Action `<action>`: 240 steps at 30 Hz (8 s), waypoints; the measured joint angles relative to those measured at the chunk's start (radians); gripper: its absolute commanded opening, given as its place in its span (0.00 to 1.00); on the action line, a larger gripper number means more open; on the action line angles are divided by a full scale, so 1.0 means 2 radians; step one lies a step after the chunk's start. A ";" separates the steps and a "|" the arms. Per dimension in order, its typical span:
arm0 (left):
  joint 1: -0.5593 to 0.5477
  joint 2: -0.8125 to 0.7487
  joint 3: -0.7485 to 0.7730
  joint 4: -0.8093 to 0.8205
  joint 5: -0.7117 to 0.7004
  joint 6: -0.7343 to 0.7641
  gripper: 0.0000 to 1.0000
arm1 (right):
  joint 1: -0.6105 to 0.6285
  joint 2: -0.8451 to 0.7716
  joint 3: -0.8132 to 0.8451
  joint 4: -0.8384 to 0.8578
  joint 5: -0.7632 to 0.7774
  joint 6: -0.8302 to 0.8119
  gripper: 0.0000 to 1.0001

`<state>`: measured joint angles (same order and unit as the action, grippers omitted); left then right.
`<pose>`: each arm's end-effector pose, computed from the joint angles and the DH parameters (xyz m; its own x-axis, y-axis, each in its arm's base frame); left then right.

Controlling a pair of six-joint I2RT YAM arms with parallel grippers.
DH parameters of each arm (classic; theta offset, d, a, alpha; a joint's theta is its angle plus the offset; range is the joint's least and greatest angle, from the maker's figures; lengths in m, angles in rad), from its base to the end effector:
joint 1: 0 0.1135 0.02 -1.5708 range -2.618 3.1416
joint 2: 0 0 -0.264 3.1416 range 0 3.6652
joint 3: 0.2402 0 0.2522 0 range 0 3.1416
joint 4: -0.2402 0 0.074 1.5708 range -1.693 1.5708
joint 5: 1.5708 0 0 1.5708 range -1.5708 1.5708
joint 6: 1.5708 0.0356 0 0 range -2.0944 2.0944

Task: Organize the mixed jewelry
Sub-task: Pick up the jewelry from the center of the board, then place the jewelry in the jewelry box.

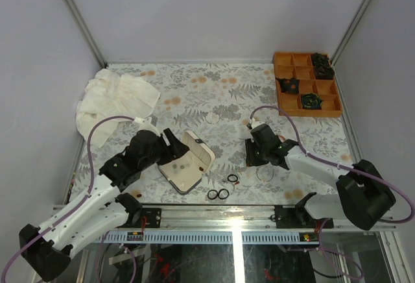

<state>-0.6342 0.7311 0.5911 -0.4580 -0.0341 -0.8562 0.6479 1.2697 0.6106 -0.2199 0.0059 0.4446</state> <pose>0.1336 -0.0968 0.2533 -0.7274 -0.4021 -0.5561 0.0306 0.7905 -0.6117 0.1931 0.1459 0.1786 -0.8126 -0.0757 -0.5779 -0.2780 0.9218 0.2703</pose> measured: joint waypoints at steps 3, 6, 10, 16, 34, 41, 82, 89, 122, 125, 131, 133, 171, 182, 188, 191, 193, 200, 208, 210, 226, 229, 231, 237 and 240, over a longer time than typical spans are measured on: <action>0.001 0.000 0.001 -0.002 -0.001 0.004 0.69 | 0.000 0.029 0.000 0.004 0.000 0.000 0.39; 0.005 0.000 0.001 -0.004 0.000 0.008 0.69 | 0.000 0.049 0.005 0.007 -0.001 0.000 0.39; 0.011 0.001 0.001 -0.004 0.000 0.012 0.70 | 0.000 0.062 0.012 0.021 0.000 -0.001 0.39; 0.020 0.004 0.001 -0.004 0.006 0.016 0.70 | 0.000 0.078 0.023 0.025 0.002 -0.004 0.22; 0.024 -0.001 0.001 -0.004 0.020 0.016 0.70 | 0.004 0.012 0.029 -0.012 0.006 -0.008 0.14; 0.024 -0.003 0.000 -0.004 0.023 0.016 0.70 | 0.004 -0.003 0.030 -0.022 0.005 -0.008 0.10; 0.025 -0.034 -0.007 -0.007 0.027 0.016 0.70 | 0.006 -0.226 0.026 0.092 -0.350 0.019 0.13; 0.026 -0.039 -0.010 -0.008 0.027 0.016 0.70 | 0.007 -0.232 0.023 0.148 -0.414 0.053 0.13; -0.070 -0.086 -0.143 0.373 0.226 0.043 0.70 | 0.007 -0.152 0.047 0.234 -0.414 0.166 0.16; -0.082 -0.080 -0.143 0.390 0.226 0.056 0.68 | 0.007 -0.140 0.051 0.237 -0.414 0.176 0.16; -0.105 -0.062 -0.142 0.402 0.212 0.087 0.65 | 0.007 -0.119 0.056 0.249 -0.414 0.192 0.16; -0.112 -0.054 -0.141 0.402 0.207 0.094 0.64 | 0.010 -0.114 0.057 0.251 -0.414 0.196 0.16; -0.147 -0.045 -0.128 0.420 0.187 0.128 0.31 | 0.068 -0.055 0.076 0.277 -0.400 0.212 0.15; -0.147 -0.047 -0.128 0.420 0.187 0.127 0.28 | 0.068 -0.055 0.078 0.276 -0.392 0.211 0.15; -0.147 -0.048 -0.128 0.420 0.187 0.127 0.29 | 0.068 -0.055 0.080 0.276 -0.390 0.209 0.15; -0.147 -0.048 -0.128 0.420 0.187 0.127 0.29 | 0.068 -0.055 0.081 0.273 -0.390 0.208 0.15; -0.147 -0.048 -0.128 0.420 0.187 0.127 0.29 | 0.068 -0.054 0.081 0.273 -0.388 0.208 0.15; -0.147 -0.048 -0.128 0.420 0.187 0.125 0.29 | 0.068 -0.054 0.087 0.271 -0.387 0.202 0.15; -0.147 -0.048 -0.128 0.420 0.187 0.121 0.21 | 0.068 -0.054 0.089 0.271 -0.386 0.197 0.15; -0.147 -0.048 -0.128 0.420 0.187 0.120 0.16 | 0.068 -0.054 0.089 0.271 -0.386 0.196 0.15; -0.148 -0.048 -0.128 0.413 0.183 0.118 0.04 | 0.068 -0.053 0.089 0.266 -0.378 0.192 0.15; -0.148 -0.049 -0.128 0.410 0.183 0.118 0.04 | 0.068 -0.053 0.089 0.260 -0.377 0.190 0.15; -0.148 -0.050 -0.128 0.409 0.183 0.118 0.04 | 0.068 -0.053 0.089 0.258 -0.377 0.189 0.15; -0.148 -0.052 -0.128 0.401 0.182 0.118 0.04 | 0.068 -0.054 0.089 0.248 -0.373 0.185 0.15; -0.148 -0.057 -0.128 0.396 0.181 0.117 0.04 | 0.068 -0.054 0.089 0.245 -0.373 0.184 0.15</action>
<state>-0.9295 0.6174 0.3344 0.3332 0.3275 -0.6212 0.7837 1.1625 0.7883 0.2695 -0.7391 0.8120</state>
